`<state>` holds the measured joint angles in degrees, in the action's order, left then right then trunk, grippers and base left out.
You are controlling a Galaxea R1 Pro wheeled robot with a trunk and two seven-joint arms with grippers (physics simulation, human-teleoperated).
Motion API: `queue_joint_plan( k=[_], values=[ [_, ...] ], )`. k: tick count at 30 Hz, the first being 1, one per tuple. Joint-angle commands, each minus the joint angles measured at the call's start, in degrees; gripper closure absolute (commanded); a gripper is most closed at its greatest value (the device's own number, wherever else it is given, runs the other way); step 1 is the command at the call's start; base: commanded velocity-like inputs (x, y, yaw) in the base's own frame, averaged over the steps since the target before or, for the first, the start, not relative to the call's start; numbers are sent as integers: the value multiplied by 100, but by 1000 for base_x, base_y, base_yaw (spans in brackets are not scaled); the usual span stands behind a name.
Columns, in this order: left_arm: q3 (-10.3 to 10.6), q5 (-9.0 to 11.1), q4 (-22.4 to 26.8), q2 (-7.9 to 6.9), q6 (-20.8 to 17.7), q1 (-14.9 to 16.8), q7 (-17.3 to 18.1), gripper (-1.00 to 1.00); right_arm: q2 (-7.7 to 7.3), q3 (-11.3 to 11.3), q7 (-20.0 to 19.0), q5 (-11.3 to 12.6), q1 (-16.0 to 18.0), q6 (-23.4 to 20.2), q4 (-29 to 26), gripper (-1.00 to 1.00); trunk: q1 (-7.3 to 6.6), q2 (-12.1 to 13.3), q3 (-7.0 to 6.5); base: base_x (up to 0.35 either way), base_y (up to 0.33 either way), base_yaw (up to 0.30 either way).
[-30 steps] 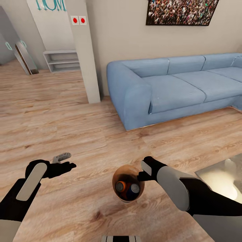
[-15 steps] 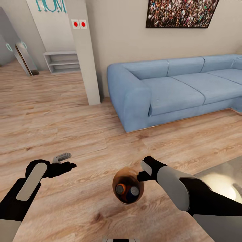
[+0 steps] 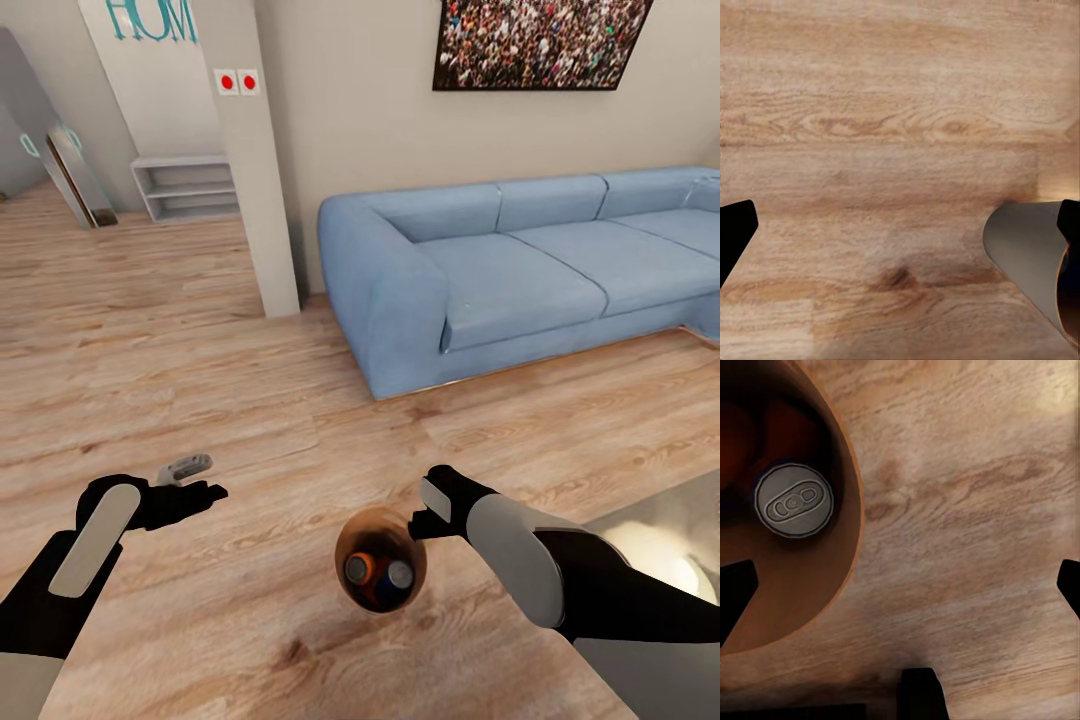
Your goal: Put the three can of soda from the living room inside the tash can in the kitchen.
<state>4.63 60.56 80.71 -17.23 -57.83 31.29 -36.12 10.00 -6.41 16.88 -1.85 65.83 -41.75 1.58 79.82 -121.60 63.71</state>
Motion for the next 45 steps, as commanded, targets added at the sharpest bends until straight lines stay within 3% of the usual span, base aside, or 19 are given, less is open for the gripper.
queue_joint_plan(
  k=[1,21,27,45],
  values=[
    [1,0,0,0,0,0,0,-100,0,-3,0,1,0,0,0,-100,-23,42,-18,0,0,0],
    [-3,0,-11,5,2,0,-16,-100,0,0,0,0,0,19,0,-100,-462,844,-377,0,0,0],
    [2,-7,-27,94,0,0,-17,-100,0,0,0,0,0,41,0,-100,-594,1084,-485,0,0,0],
    [3,-9,-29,114,0,0,-19,-100,0,7,0,2,-6,53,9,-100,-989,1806,-808,0,0,0]
  ],
)
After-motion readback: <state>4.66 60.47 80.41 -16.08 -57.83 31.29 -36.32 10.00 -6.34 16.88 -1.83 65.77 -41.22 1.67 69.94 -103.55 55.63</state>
